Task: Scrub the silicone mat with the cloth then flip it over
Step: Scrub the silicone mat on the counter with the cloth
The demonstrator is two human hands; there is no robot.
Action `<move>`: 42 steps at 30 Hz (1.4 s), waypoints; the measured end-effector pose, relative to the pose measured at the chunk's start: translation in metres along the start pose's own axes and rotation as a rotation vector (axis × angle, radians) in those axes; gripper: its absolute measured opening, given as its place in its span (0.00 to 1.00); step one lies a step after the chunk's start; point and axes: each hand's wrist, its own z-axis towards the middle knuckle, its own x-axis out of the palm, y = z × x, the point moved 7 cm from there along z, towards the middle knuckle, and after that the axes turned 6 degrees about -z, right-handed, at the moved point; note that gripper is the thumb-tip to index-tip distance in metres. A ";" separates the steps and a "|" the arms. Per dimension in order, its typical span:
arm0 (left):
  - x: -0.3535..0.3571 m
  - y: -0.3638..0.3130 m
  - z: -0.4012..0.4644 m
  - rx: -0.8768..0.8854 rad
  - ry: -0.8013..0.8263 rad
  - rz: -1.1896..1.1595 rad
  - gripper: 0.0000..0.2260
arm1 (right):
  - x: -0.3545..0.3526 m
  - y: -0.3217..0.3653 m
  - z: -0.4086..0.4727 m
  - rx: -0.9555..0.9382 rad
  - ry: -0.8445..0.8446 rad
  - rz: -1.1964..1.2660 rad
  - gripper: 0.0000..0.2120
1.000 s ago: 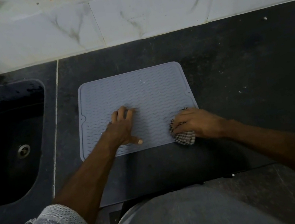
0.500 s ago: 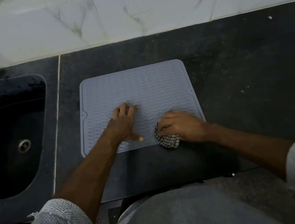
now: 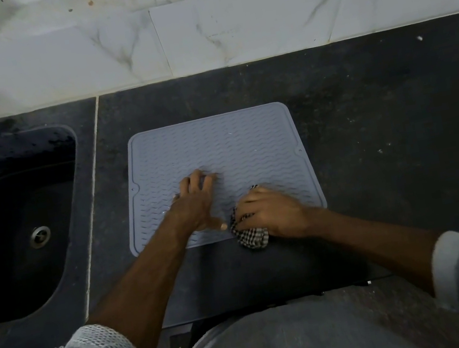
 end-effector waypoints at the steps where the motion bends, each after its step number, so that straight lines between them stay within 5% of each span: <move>1: 0.000 0.000 0.000 0.005 0.000 -0.008 0.53 | -0.002 -0.003 -0.006 0.001 -0.004 0.002 0.16; 28: 0.006 0.005 -0.004 0.076 -0.013 -0.049 0.51 | -0.005 -0.031 -0.049 0.118 -0.040 0.022 0.16; 34: 0.003 0.030 -0.016 0.133 -0.064 -0.172 0.49 | 0.000 -0.035 -0.046 0.174 0.061 0.068 0.14; 42: -0.009 0.089 -0.027 0.042 -0.040 0.015 0.54 | -0.007 0.002 0.022 0.094 0.016 0.077 0.15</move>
